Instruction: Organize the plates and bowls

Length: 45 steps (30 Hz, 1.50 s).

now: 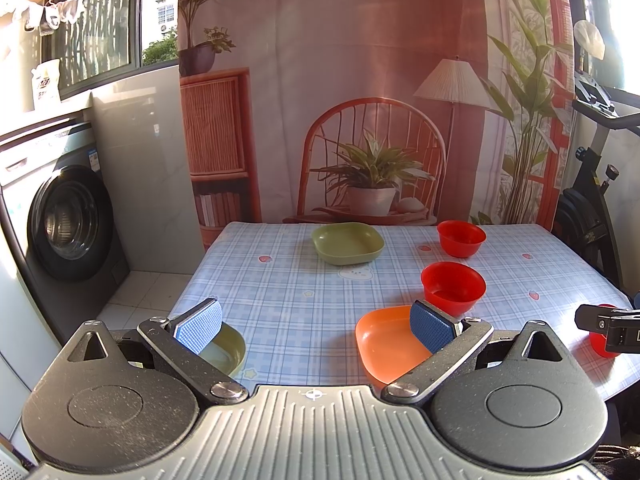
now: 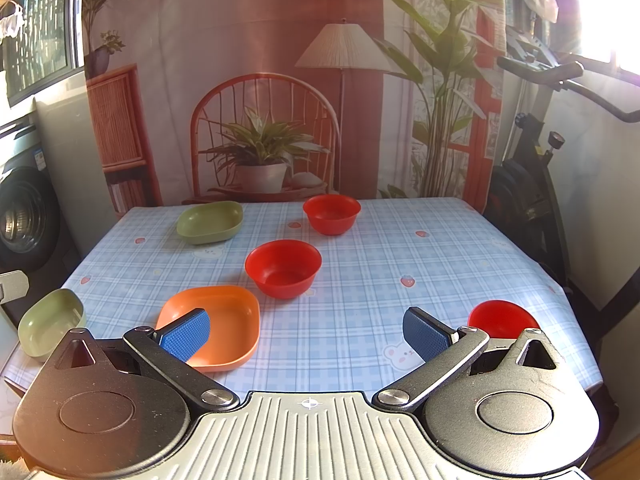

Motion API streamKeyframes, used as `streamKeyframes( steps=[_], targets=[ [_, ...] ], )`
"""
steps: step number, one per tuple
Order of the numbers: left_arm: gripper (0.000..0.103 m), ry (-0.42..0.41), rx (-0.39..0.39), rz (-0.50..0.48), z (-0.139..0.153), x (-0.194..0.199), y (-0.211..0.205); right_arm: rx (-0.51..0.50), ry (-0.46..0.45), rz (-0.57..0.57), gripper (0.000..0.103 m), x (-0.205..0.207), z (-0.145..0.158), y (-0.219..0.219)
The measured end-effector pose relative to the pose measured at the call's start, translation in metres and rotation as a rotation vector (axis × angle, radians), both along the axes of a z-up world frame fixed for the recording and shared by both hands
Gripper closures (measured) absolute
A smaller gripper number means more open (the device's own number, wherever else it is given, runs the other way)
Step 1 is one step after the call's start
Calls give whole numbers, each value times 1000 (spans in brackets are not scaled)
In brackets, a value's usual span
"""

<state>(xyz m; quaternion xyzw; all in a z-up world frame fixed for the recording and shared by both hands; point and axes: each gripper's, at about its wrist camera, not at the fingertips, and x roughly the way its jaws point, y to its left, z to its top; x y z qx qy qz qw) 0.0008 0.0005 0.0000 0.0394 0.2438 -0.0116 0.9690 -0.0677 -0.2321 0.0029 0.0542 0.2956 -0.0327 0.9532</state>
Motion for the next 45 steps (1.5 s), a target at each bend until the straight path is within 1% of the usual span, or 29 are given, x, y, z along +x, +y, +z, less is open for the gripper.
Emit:
streamKeyframes(
  steps=[13,16,19,23,26,28,31,34,36,38,40,42,45],
  targets=[
    [2,-1,0,1,-1,-1,-4,9,0,-1,0,1,-2,-2],
    [1,-1,-2,-4,-4,1,3,-3,-3,19,0,3,2,0],
    [1,3,-5,-1,-1,4,6,-14,-31,48,0,9,9,0],
    [1,-20,2,36,4,9,17,-7,-76,92,0,25,26,2],
    [1,-40,28,94,12,18,30,-5,-115,118,0,42,38,7],
    [1,-43,26,129,20,28,43,-1,-128,129,0,52,41,12],
    [1,-59,13,176,29,37,62,17,-137,162,0,71,44,22],
    [2,-64,13,194,36,46,79,27,-135,201,0,90,41,36],
    [2,-59,27,200,36,53,84,21,-144,215,0,99,35,52],
    [2,-46,41,205,32,62,92,10,-153,250,0,108,29,69],
    [2,-17,39,208,25,69,100,28,-149,288,0,118,24,83],
    [2,10,21,210,17,76,111,81,-139,337,0,129,16,98],
    [3,47,-5,229,3,79,128,104,-112,366,0,150,5,122]
  ],
)
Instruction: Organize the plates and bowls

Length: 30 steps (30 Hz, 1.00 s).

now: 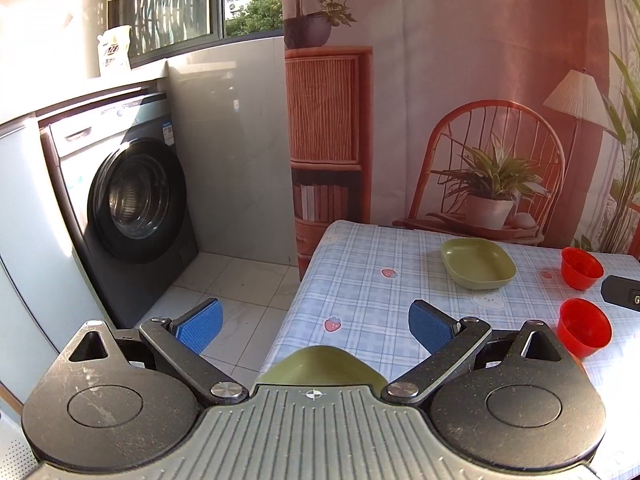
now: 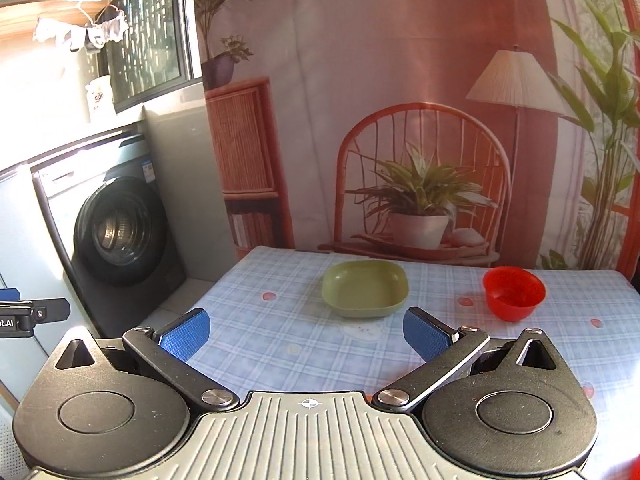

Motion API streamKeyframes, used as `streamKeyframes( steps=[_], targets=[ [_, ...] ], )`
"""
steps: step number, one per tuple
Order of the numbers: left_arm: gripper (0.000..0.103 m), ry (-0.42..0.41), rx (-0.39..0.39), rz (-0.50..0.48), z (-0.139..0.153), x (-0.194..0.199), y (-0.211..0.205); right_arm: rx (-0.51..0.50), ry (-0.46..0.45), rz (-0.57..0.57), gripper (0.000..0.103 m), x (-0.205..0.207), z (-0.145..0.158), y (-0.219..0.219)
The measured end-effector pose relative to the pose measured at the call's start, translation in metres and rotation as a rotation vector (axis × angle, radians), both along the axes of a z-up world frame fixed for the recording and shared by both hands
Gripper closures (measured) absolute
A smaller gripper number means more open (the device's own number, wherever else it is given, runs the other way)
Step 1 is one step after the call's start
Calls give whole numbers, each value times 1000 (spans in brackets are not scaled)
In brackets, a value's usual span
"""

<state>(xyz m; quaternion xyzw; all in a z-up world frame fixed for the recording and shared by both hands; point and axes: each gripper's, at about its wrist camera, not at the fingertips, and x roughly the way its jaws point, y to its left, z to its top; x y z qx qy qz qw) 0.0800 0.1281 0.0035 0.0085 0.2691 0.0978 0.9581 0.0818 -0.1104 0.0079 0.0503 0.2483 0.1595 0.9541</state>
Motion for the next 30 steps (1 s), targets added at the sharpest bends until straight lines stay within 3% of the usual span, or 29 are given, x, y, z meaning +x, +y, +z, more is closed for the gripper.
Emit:
streamKeyframes(
  steps=[6,10,15,19,23,30],
  targets=[
    [11,76,5,32,-23,11,32,-45,59,107,0,37,-24,60],
    [12,113,-14,45,-37,22,52,-95,88,150,1,52,-39,95],
    [15,190,-52,40,-61,37,70,-134,168,221,15,69,-67,133],
    [18,251,-101,17,-83,49,83,-173,222,274,21,75,-88,154],
    [19,296,-121,11,-103,57,88,-181,287,309,38,79,-106,165],
    [22,344,-196,25,-129,63,99,-180,357,355,53,84,-129,175]
  ],
)
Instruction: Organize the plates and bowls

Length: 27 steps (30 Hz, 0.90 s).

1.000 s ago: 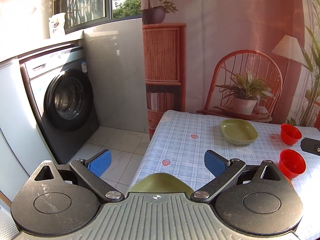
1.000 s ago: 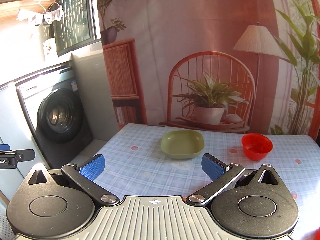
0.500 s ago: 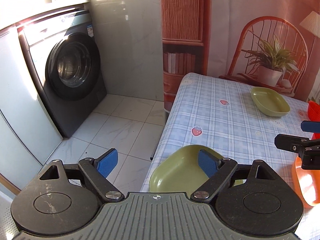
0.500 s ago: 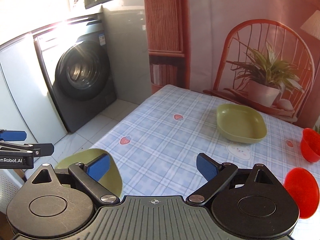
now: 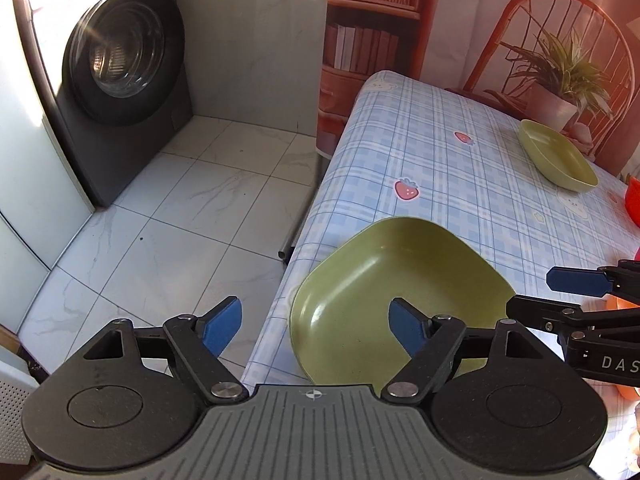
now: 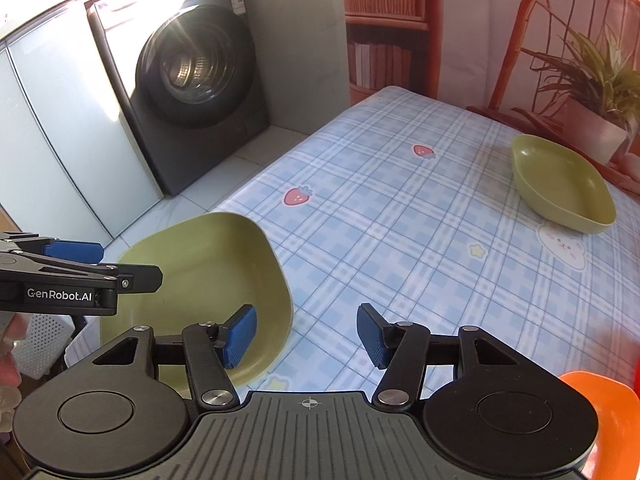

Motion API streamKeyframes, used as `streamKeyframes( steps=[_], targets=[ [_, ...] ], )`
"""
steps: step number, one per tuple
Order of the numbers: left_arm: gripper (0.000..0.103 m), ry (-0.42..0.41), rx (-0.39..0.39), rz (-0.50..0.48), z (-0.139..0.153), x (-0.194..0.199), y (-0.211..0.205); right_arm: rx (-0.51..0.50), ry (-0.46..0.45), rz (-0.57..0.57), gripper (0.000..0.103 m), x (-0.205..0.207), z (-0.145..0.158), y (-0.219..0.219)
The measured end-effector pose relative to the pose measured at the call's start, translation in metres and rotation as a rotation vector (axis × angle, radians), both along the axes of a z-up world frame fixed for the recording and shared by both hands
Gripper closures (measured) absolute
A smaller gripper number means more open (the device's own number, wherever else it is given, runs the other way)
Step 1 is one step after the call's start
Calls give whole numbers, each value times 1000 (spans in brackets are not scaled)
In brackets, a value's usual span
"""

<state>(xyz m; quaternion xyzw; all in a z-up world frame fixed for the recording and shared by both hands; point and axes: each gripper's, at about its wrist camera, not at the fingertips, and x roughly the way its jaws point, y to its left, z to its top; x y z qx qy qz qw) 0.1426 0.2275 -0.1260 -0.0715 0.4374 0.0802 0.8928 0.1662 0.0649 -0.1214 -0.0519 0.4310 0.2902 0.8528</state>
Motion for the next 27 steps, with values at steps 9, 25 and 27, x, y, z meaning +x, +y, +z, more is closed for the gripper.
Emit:
streamKeyframes(
  steps=[9,25,27],
  targets=[
    [59,20,-35,-10,-16,-1,-2,27,60,-5,77,5,-16,-3],
    [77,11,-43,-49,-5,-11,-22,143,80,-65,94,-14,2,-37],
    [77,-4,-41,-66,2,-10,-31,155,62,-84,94,-17,10,-49]
  ],
)
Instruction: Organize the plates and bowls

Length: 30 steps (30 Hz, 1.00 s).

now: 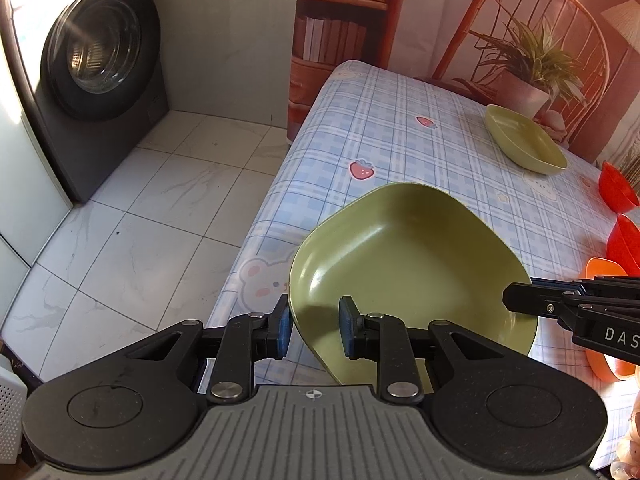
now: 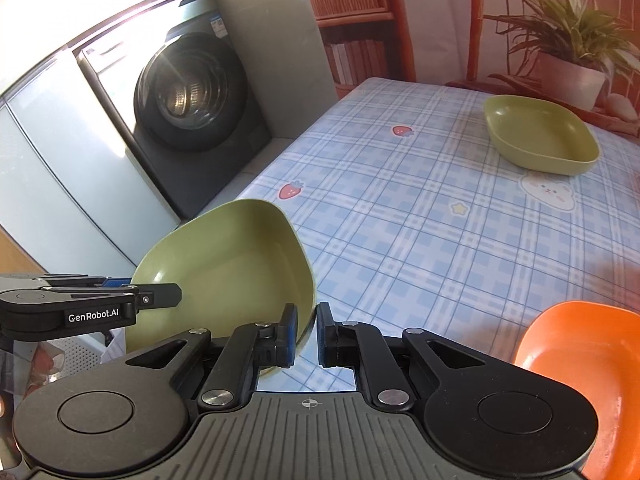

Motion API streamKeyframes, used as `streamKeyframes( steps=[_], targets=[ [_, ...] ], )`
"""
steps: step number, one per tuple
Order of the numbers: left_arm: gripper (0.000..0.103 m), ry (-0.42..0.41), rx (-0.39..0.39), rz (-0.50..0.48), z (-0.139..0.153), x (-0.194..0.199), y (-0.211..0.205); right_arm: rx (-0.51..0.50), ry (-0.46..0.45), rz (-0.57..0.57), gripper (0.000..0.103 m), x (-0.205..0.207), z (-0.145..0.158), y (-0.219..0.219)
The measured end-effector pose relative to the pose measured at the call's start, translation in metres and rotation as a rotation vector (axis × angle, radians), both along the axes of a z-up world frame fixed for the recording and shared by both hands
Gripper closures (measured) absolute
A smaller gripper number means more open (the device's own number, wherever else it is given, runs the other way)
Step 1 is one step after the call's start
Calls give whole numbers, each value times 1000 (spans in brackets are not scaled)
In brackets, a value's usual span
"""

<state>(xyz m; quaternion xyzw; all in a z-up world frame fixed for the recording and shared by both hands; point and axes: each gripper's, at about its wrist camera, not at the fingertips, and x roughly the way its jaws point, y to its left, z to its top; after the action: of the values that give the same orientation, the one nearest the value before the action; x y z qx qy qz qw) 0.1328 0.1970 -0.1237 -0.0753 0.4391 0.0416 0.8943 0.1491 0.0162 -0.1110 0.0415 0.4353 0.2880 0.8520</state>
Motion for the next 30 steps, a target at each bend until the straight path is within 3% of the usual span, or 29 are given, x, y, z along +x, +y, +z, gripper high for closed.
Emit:
streamKeyframes(
  steps=[8,14,23,30],
  targets=[
    [77,-78,20,-141,28,16,-61,29,-36,-148,94,-13,26,-72],
    [77,-93,-26,-258,34,27,-113,62,-33,-262,93,-32,31,-140],
    [77,-89,-8,-427,30,32,-193,74,15,-407,93,-65,9,-215],
    [77,-61,26,-489,17,39,-232,108,54,-466,92,-76,-12,-246]
  ],
)
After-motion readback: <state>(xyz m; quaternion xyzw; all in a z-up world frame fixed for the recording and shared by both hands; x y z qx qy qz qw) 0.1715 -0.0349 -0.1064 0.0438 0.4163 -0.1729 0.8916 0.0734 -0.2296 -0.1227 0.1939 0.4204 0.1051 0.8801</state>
